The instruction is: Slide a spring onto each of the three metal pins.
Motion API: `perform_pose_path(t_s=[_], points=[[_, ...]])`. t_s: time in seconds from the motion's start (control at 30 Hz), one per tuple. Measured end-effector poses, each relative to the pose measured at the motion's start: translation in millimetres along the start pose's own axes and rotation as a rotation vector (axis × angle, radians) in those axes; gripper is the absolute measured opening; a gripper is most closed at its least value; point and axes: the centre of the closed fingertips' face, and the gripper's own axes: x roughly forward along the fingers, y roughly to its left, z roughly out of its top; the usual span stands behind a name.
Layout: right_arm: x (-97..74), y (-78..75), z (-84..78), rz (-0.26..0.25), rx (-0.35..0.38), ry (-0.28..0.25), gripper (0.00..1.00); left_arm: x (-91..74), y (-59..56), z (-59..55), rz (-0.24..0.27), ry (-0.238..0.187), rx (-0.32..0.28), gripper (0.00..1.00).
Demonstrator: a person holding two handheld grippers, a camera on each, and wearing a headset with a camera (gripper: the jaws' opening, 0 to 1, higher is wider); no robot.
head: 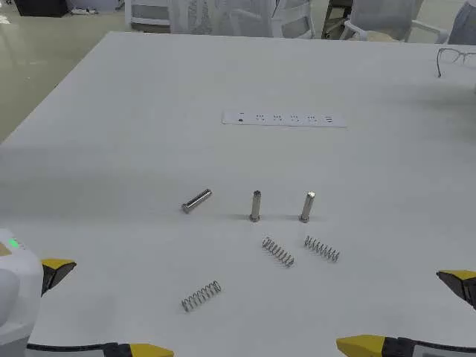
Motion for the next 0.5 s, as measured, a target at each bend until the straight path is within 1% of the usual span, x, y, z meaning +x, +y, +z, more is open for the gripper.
perform_pose_path(t_s=[0.27,0.33,0.43,0.5], points=[[-0.4,-0.4,0.1,0.004,-0.001,-0.001,1.0,-0.4,0.0,1.1,-0.001,-0.009,-0.022,0.97],[-0.5,0.4,4.0,0.009,-0.006,-0.021,1.0,-0.4,-0.5,0.0,-0.008,-0.004,-0.05,0.96],[-1.3,1.7,9.6,0.014,-0.016,-0.047,1.0,-1.0,-0.5,2.3,-0.005,-0.017,-0.045,0.97],[-0.3,1.5,9.0,0.015,-0.017,-0.042,1.0,-1.5,-1.7,3.8,-0.009,-0.024,-0.047,0.98]])
